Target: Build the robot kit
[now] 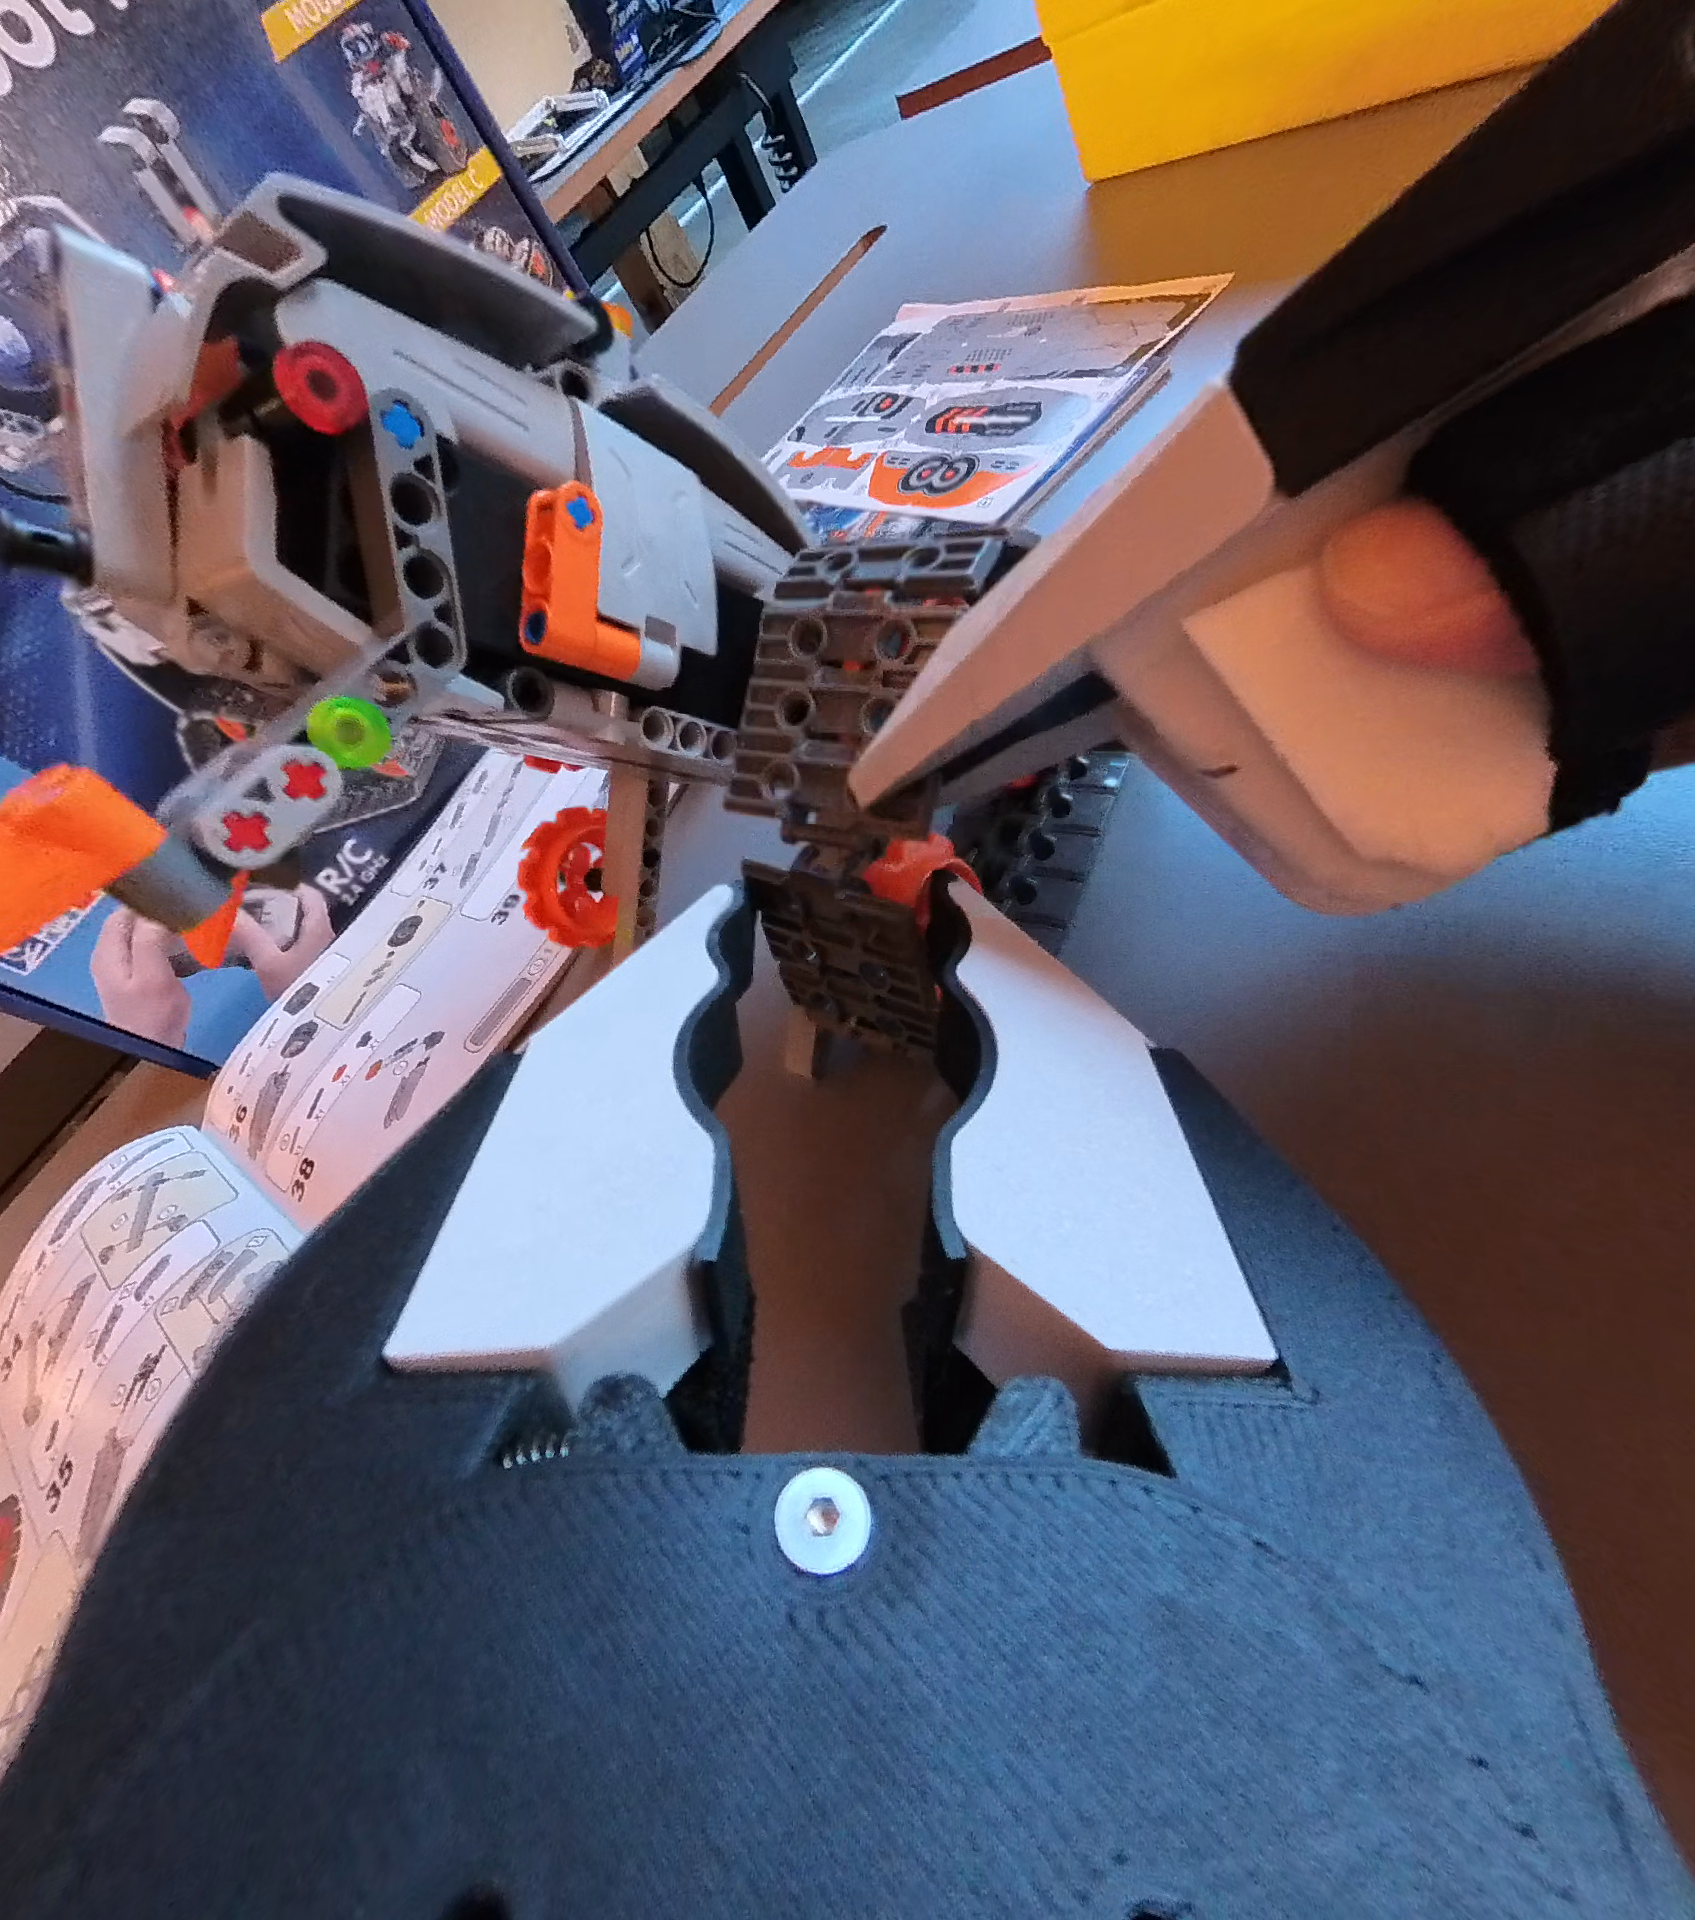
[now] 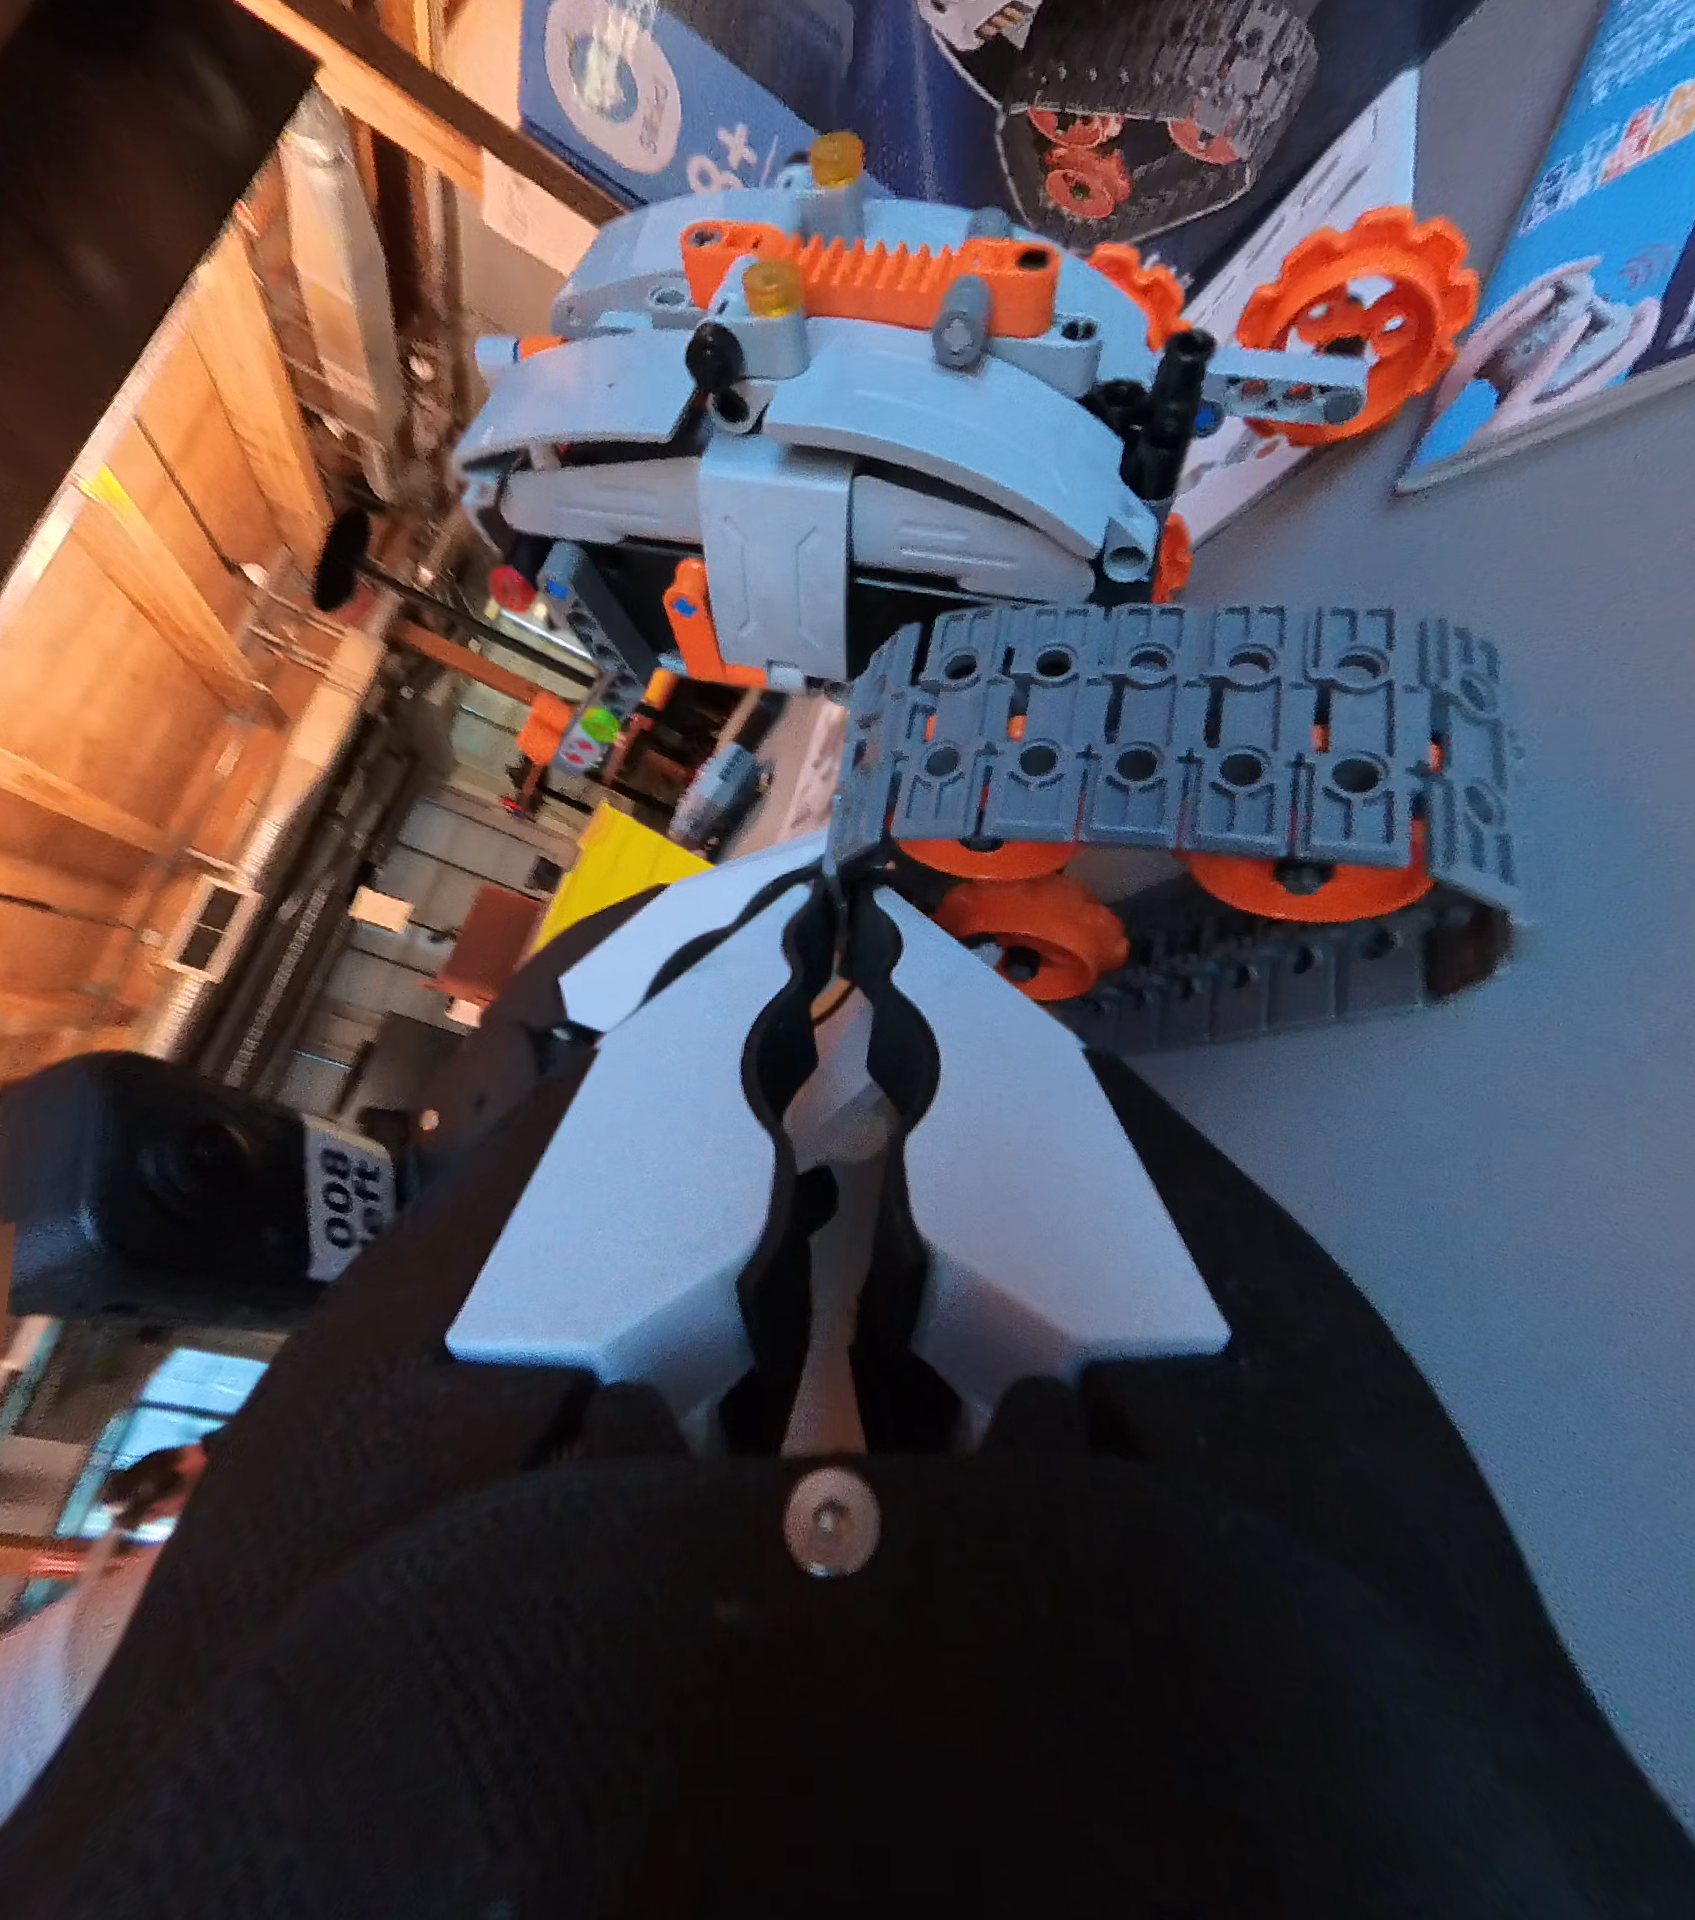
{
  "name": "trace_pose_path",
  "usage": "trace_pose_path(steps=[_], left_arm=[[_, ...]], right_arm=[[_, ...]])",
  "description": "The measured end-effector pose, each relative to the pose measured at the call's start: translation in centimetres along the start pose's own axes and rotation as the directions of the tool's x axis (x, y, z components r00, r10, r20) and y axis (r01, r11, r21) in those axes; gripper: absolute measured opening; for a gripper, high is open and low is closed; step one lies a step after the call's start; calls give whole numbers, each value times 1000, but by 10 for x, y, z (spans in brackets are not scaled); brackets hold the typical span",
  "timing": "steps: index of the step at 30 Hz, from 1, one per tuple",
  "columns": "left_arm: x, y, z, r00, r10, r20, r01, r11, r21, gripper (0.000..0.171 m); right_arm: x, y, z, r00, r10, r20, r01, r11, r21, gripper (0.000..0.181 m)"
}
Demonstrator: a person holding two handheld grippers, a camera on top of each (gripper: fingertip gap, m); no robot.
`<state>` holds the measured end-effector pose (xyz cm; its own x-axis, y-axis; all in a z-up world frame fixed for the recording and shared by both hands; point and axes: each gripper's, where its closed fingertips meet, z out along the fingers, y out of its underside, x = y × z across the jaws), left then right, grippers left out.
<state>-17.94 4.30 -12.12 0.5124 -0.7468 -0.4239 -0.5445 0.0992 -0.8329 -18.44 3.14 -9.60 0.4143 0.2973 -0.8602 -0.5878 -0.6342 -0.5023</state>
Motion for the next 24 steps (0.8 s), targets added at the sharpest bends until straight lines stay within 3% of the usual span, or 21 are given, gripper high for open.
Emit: trace_pose_path(steps=[3, 12, 24], left_arm=[[0, 0, 0, 1000, -4, -1, 4, 1000, -1, 32], [-2, 1, -2, 1000, 0, 16, 0, 1000, 1, 30], [1, -1, -3, 999, 33, 22, -33, 999, 14, 30]], right_arm=[[-1, 0, 1, 999, 37, 31, -38, 999, 18, 1], [4, 2, 1, 988, -121, -91, 120, 993, -14, 1], [5, 2, -2, 979, -167, -118, 163, 986, -45, 1]])
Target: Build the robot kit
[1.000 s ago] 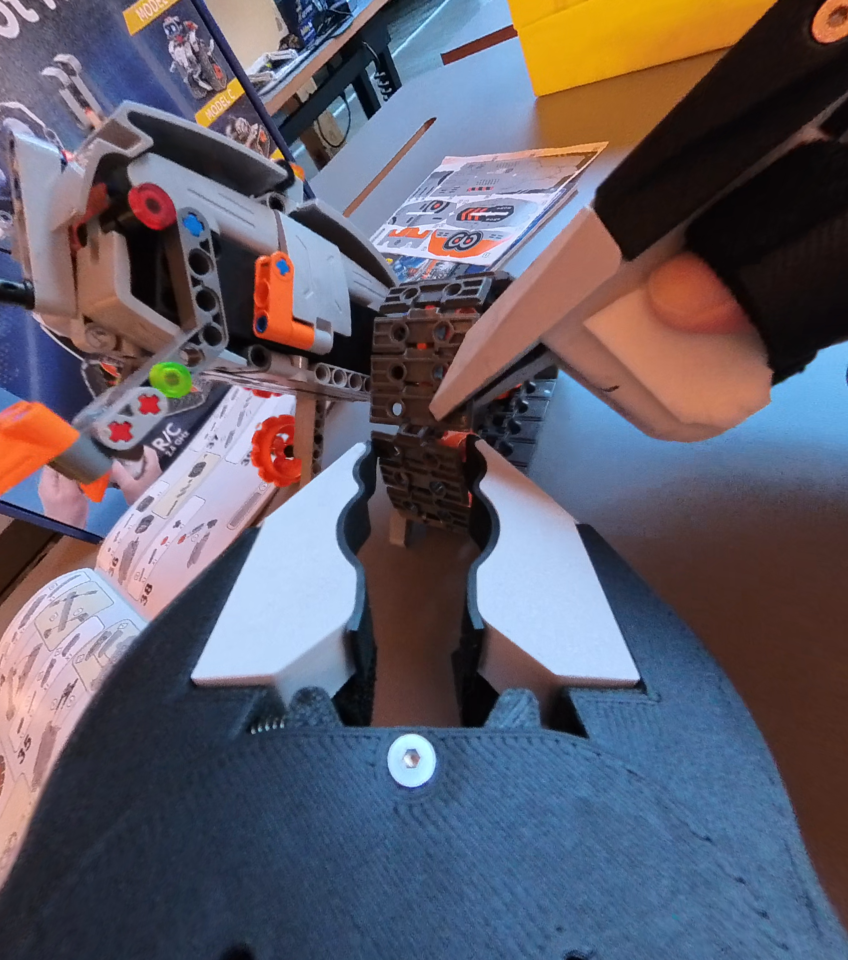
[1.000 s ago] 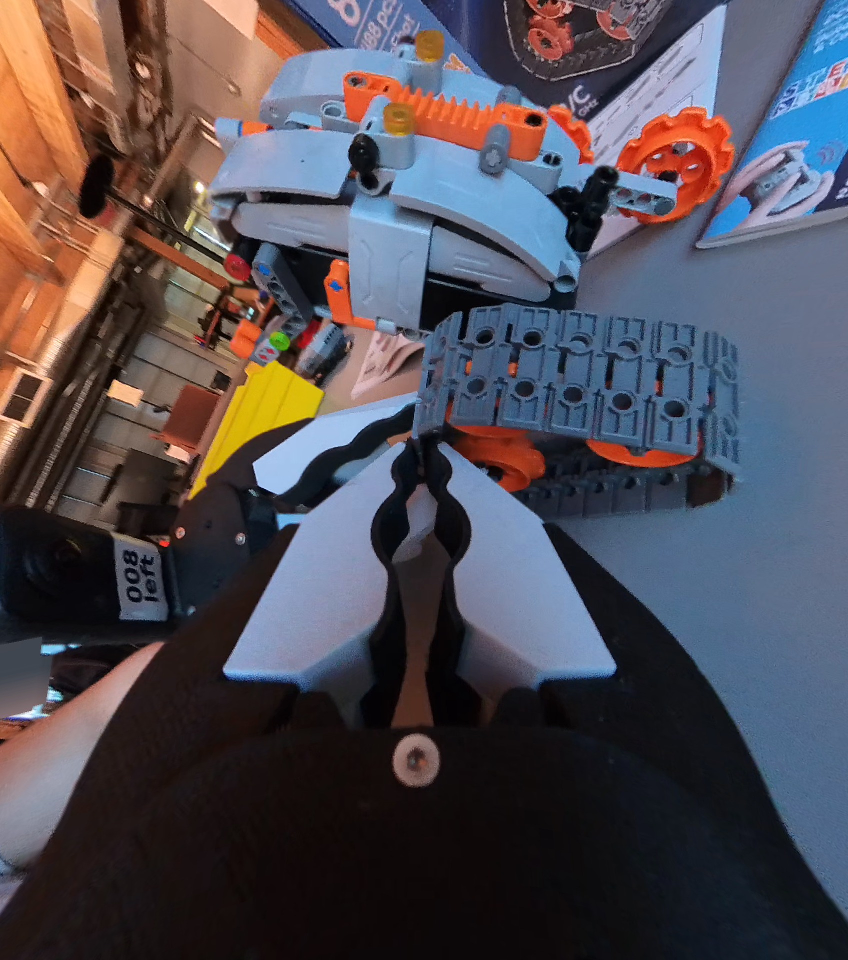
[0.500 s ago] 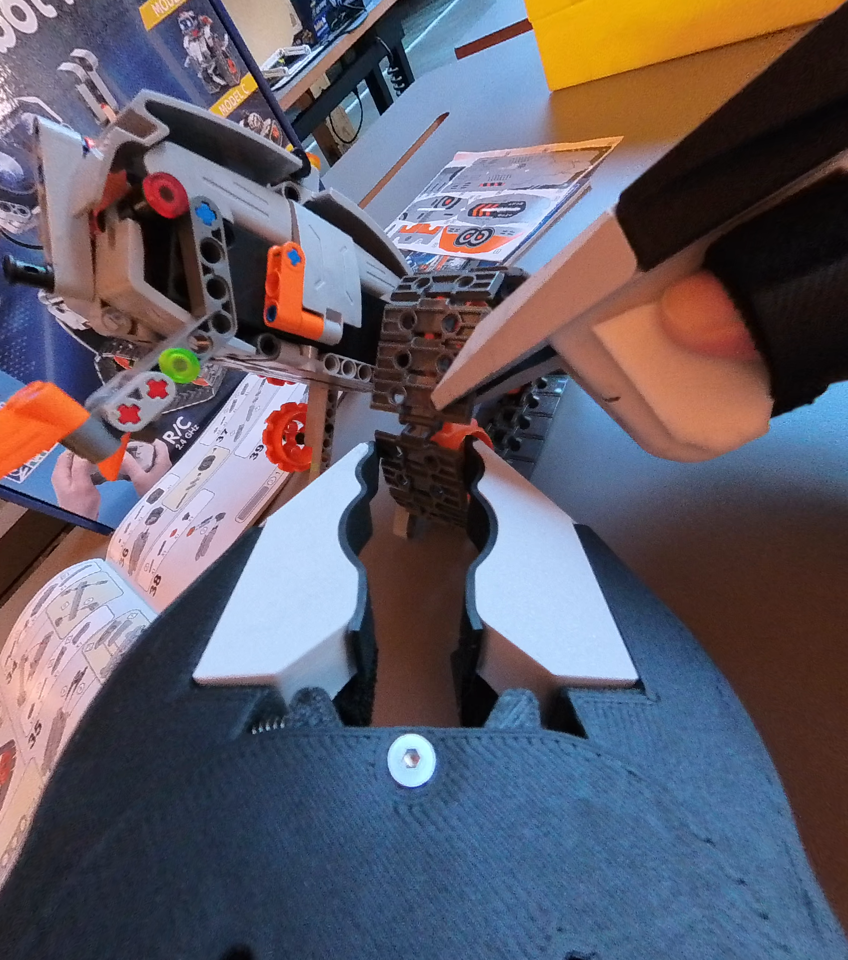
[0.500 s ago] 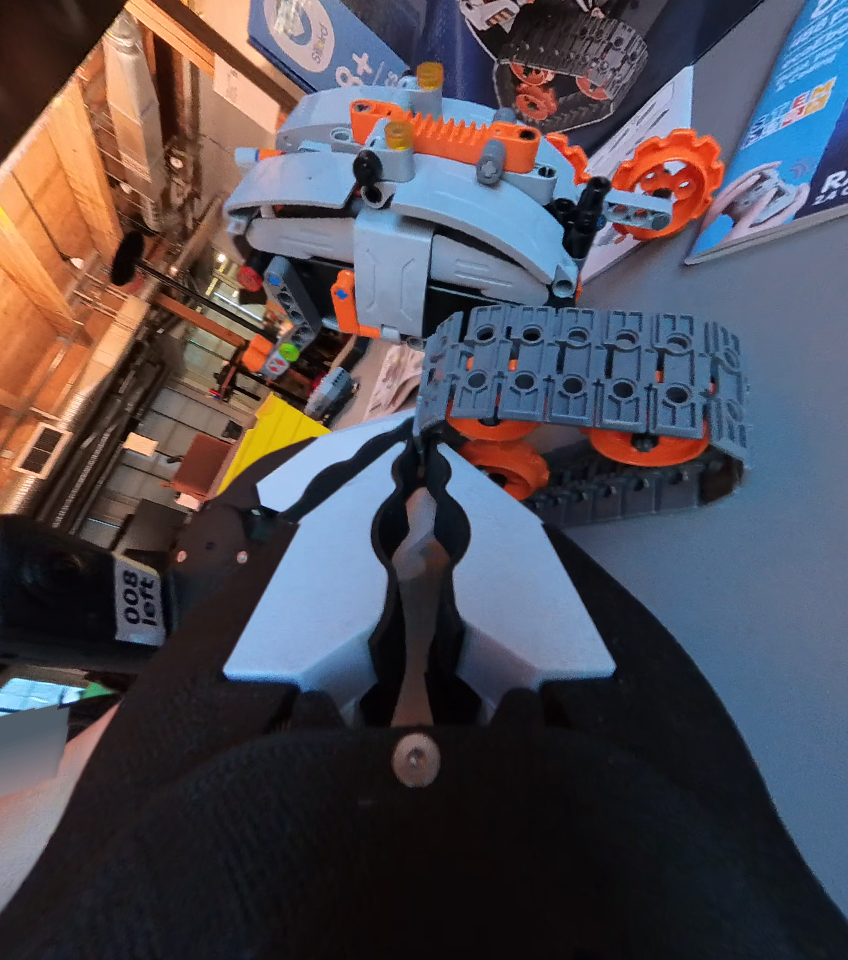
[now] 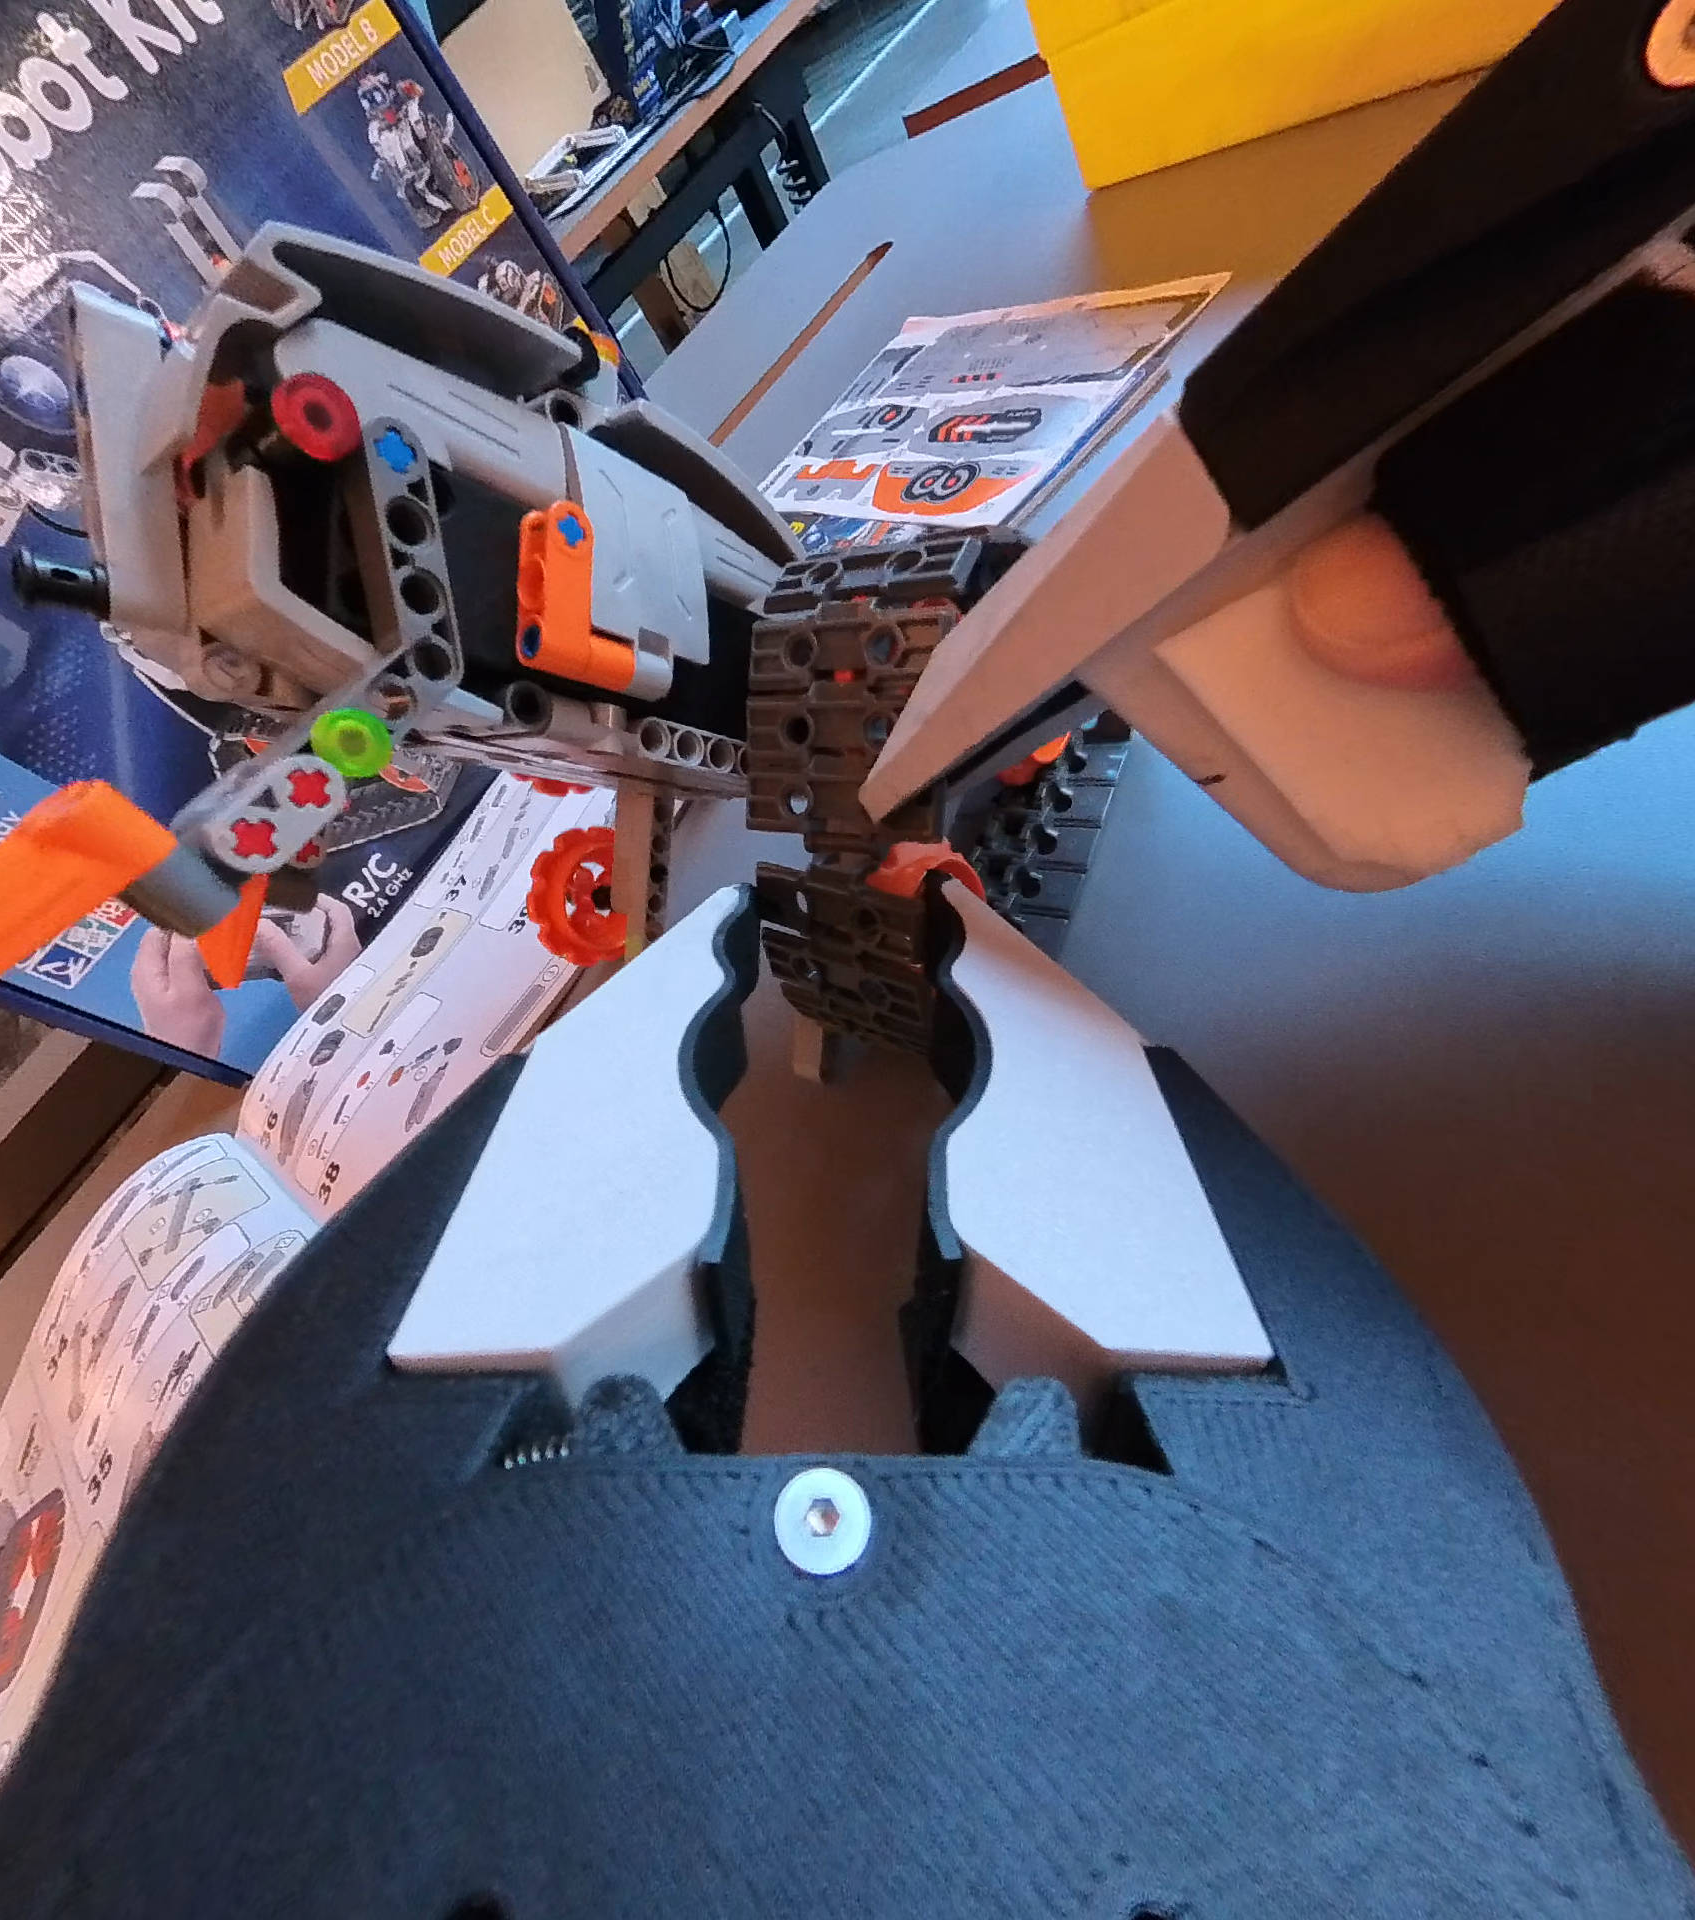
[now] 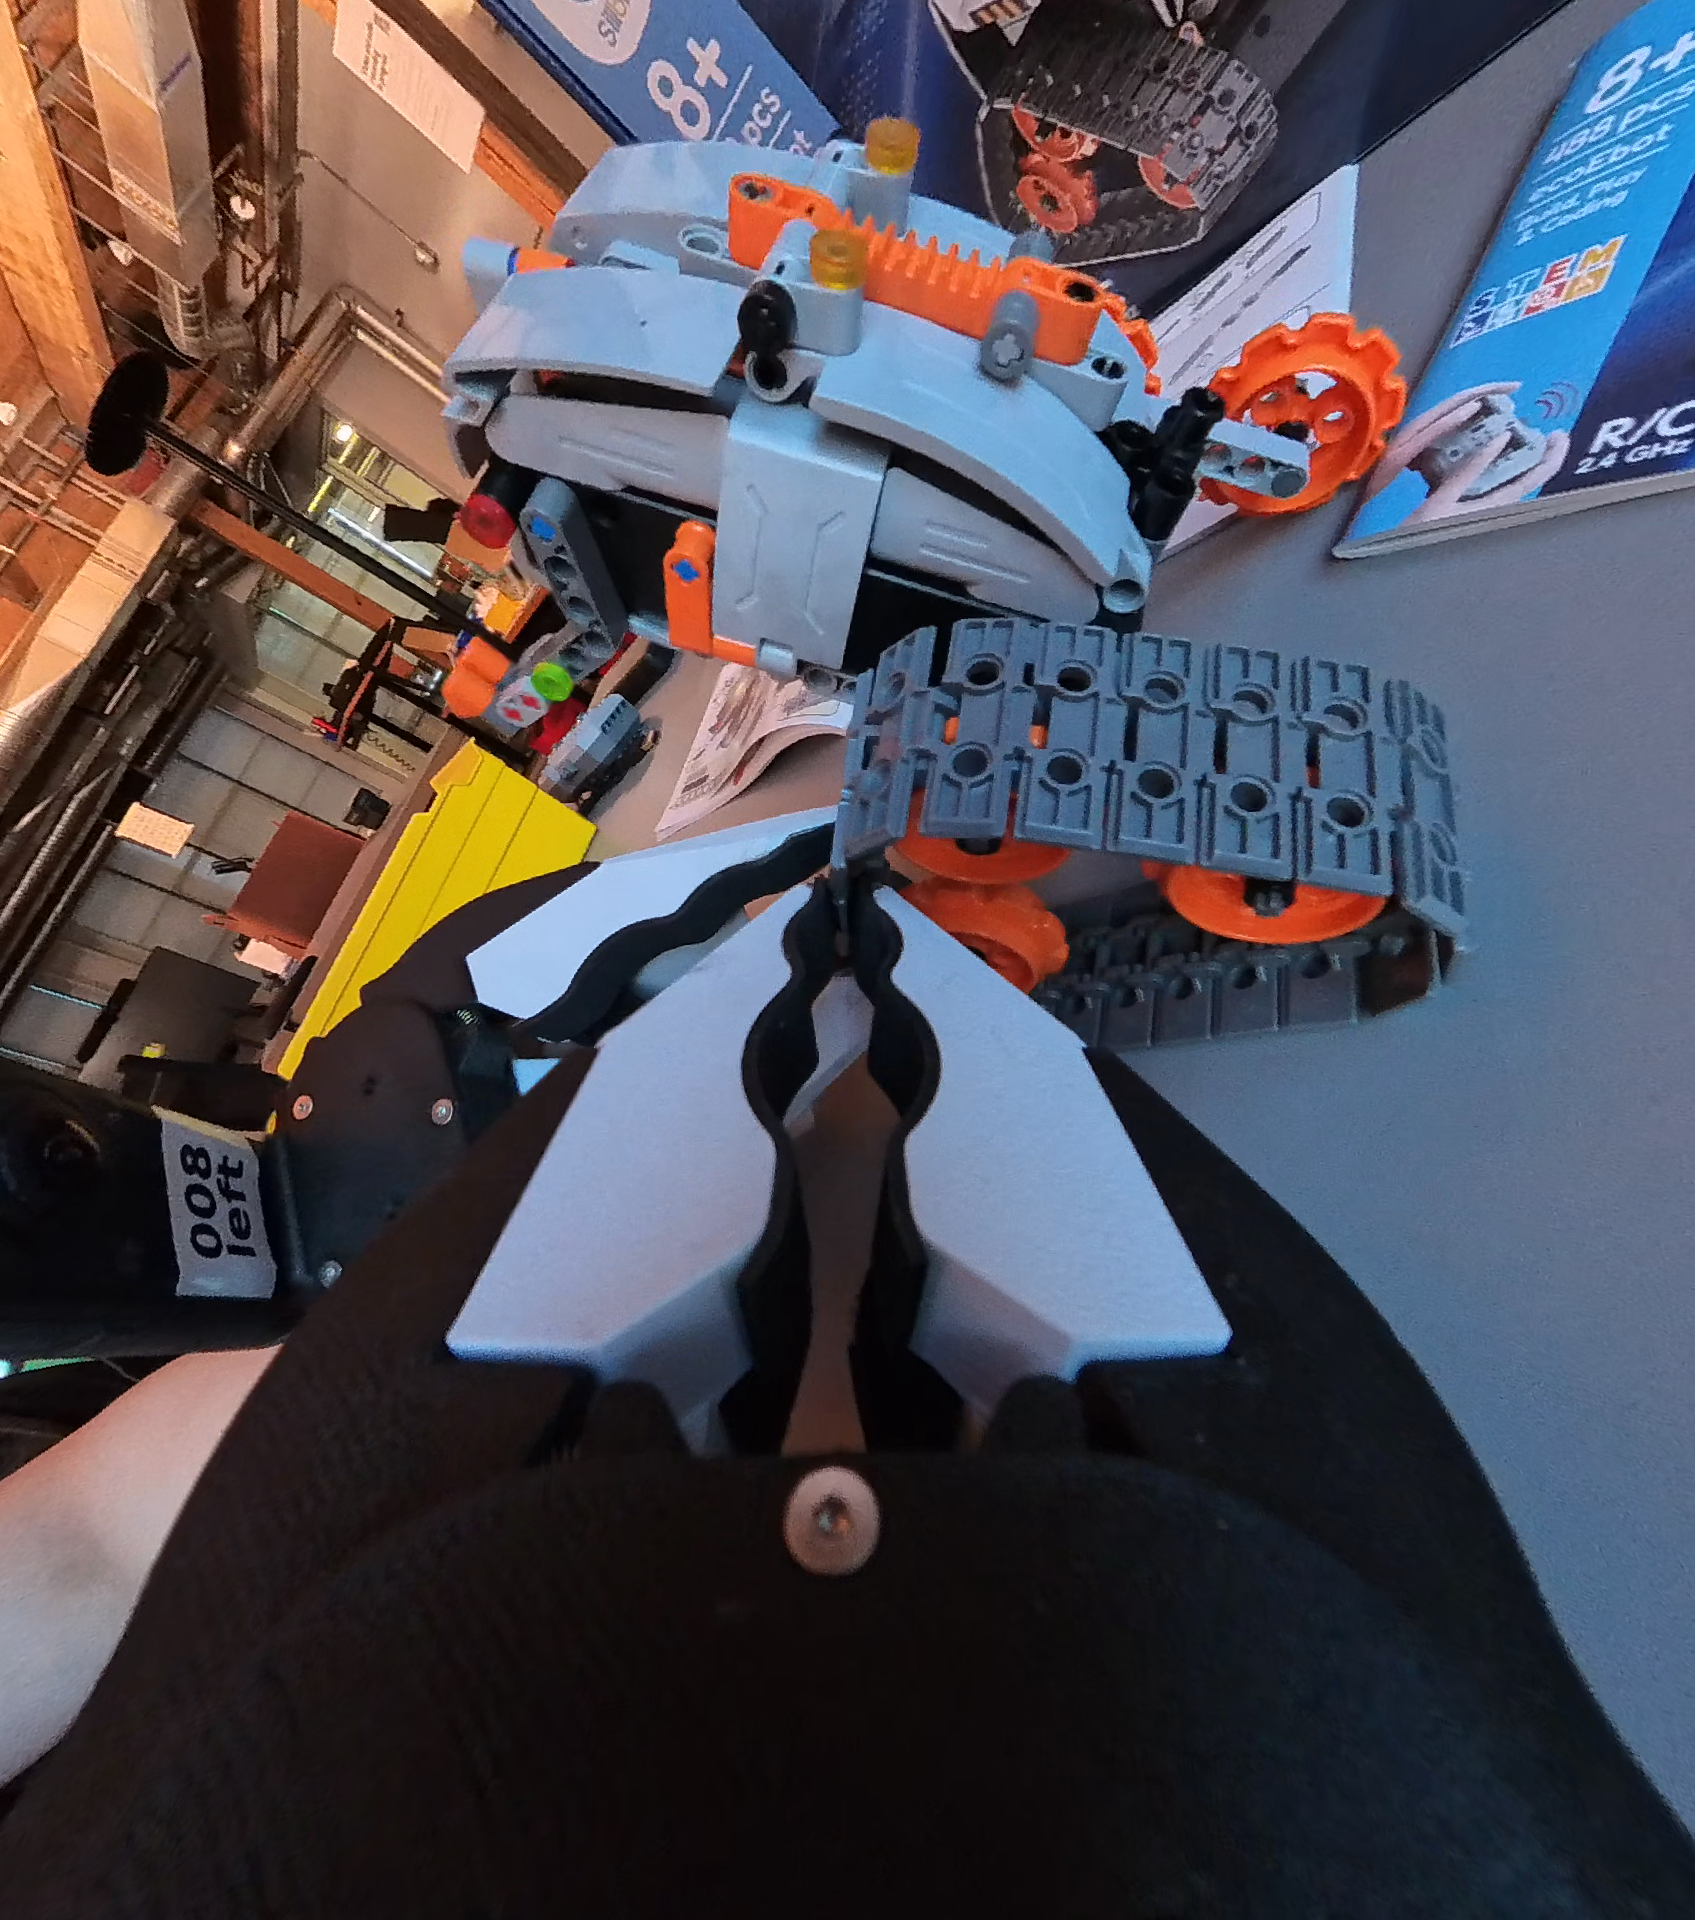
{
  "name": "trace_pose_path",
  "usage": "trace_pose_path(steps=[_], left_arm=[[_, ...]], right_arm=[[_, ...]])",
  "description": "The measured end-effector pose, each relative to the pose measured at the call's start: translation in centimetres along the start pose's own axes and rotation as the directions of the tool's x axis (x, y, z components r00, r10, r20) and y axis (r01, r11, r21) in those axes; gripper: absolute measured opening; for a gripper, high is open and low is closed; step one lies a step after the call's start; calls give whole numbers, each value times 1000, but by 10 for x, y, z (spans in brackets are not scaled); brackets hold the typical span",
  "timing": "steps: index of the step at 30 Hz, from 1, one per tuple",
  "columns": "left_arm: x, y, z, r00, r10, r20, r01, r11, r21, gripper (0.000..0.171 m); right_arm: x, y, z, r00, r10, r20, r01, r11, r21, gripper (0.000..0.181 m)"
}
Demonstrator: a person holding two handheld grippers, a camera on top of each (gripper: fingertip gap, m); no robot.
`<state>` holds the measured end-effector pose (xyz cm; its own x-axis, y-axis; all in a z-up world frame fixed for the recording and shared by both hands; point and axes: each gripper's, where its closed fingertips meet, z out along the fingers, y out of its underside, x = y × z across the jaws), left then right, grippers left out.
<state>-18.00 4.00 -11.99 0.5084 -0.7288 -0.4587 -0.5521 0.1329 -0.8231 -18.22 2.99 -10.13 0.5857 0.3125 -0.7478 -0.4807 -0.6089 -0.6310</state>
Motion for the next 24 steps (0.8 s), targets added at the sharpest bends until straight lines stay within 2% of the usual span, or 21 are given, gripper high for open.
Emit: trace_pose_path(steps=[5, 10, 15, 19, 24], left_arm=[[1, 0, 0, 1000, -1, -7, 1, 1000, 2, 30], [1, 1, -1, 1000, 5, -4, -5, 1000, -5, 30], [-1, 3, 1, 1000, -9, -2, 9, 1000, -20, 30], [-2, 3, -1, 999, -32, -3, 31, 999, -14, 30], [-3, 3, -2, 1000, -19, 7, 19, 1000, -14, 30]], right_arm=[[0, 0, -1, 1000, 1, 9, -1, 1000, -1, 1], [-2, 1, 1, 995, -94, -35, 94, 996, 7, 1], [-7, 1, 6, 1000, -17, 2, 16, 999, 48, 2], [-3, 0, 5, 995, -85, -47, 86, 996, 25, 1], [-2, 3, 5, 997, -73, -35, 72, 997, -26, 1]])
